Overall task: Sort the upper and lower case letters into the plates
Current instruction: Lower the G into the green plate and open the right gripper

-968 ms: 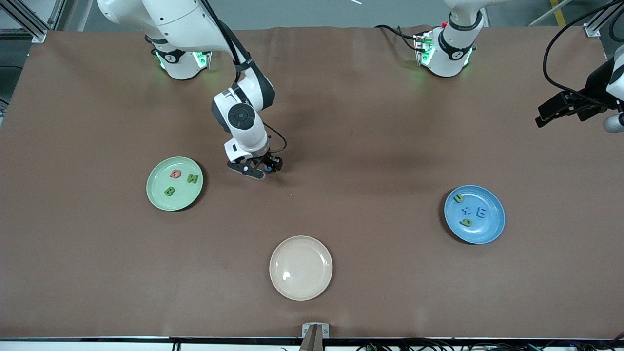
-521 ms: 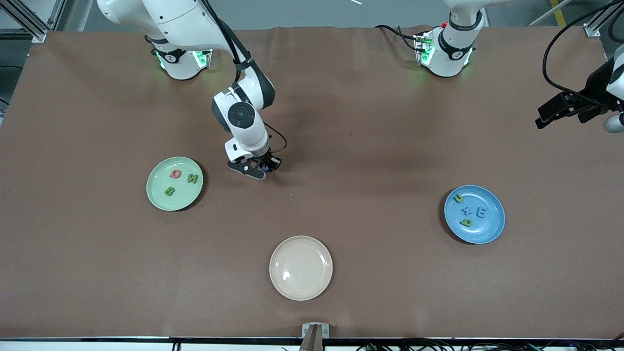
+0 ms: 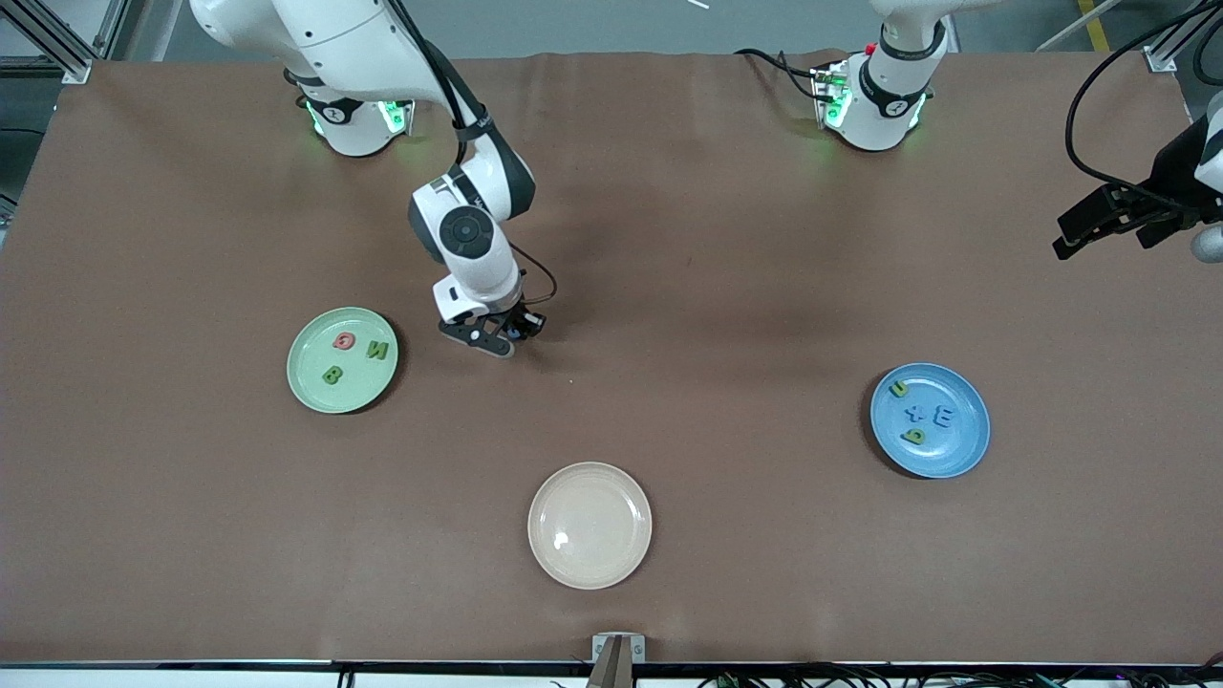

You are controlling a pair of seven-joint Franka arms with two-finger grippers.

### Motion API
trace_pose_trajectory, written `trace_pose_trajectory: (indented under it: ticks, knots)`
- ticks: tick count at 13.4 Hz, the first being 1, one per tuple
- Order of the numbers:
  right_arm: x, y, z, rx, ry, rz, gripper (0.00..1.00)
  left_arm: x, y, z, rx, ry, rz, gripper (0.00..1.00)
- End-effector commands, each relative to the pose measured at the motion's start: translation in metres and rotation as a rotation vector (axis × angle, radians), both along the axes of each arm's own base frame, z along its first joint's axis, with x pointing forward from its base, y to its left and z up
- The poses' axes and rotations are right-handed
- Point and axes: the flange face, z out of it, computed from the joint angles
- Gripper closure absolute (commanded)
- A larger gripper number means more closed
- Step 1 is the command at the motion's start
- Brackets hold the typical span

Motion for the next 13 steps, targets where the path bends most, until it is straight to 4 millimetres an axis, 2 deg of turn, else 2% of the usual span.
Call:
trace_pose_trajectory:
  ticks: [1,2,4,6,7,8,10,13]
  knots:
    - [0.038,-0.062,0.052,0.014,0.041,0.055,1.0,0.0,-0.002,0.002,-0.017,-0.011,-0.029,0.0]
    - [0.053,-0.095,0.063,0.022,0.049,0.085,1.0,-0.001,-0.001,0.003,-0.016,-0.013,-0.028,0.0]
    - [0.072,-0.153,0.072,0.034,0.063,0.145,1.0,-0.001,0.0,0.003,-0.016,-0.013,-0.028,0.0]
    - [0.085,-0.206,0.067,0.044,0.062,0.193,1.0,-0.001,0.0,0.002,-0.017,-0.007,-0.026,0.0]
    - [0.09,-0.224,0.065,0.046,0.058,0.199,1.0,-0.001,0.0,0.001,-0.017,-0.005,-0.028,0.0]
    - [0.092,-0.237,0.061,0.047,0.046,0.211,1.0,-0.001,0.0,0.002,-0.016,-0.008,-0.041,0.0]
    - [0.087,-0.256,0.034,0.043,0.045,0.214,1.0,0.0,0.0,0.004,-0.014,-0.012,-0.051,0.0]
    - [0.078,-0.256,0.006,0.035,0.046,0.216,1.0,0.001,0.0,0.002,-0.014,-0.01,-0.054,0.0]
